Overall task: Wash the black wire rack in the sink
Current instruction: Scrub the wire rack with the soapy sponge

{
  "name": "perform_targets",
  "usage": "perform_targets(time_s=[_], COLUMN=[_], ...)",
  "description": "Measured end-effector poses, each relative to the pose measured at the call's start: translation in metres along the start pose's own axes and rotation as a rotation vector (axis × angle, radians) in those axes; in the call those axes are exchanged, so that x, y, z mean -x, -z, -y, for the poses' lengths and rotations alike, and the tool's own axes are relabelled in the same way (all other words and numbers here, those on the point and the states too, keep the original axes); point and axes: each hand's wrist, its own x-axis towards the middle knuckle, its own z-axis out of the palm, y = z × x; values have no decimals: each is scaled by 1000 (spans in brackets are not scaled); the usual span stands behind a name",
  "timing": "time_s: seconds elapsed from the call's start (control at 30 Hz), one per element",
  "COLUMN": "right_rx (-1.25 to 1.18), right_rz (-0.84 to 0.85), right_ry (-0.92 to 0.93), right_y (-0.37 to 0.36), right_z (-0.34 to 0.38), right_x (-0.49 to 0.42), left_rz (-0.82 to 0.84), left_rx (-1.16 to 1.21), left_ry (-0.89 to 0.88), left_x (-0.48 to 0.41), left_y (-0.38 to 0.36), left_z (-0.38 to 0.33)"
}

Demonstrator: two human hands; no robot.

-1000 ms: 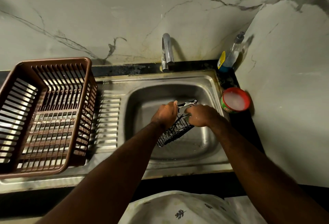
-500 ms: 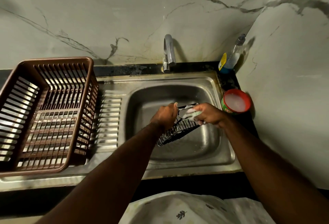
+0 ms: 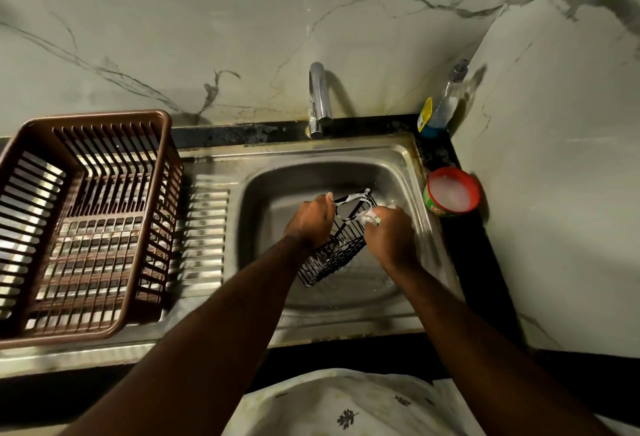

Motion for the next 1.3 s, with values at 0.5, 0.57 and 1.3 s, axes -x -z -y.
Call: perform_targets(time_s=[0.5, 0.57, 1.3], right_rx=[-430, -603, -214], right_rz=[131, 44, 177], right_ry=[-426, -573, -164], right_y=[-17, -21, -1], right_z=[-9, -3, -3], right_x=[-21, -21, -11], left_rz=[4, 10, -8], left_rx=[-70, -77, -93], left_ry=[24, 26, 39], left_x=[-6, -9, -5], left_y=[-5, -4, -7], left_z=[-6, -6, -7])
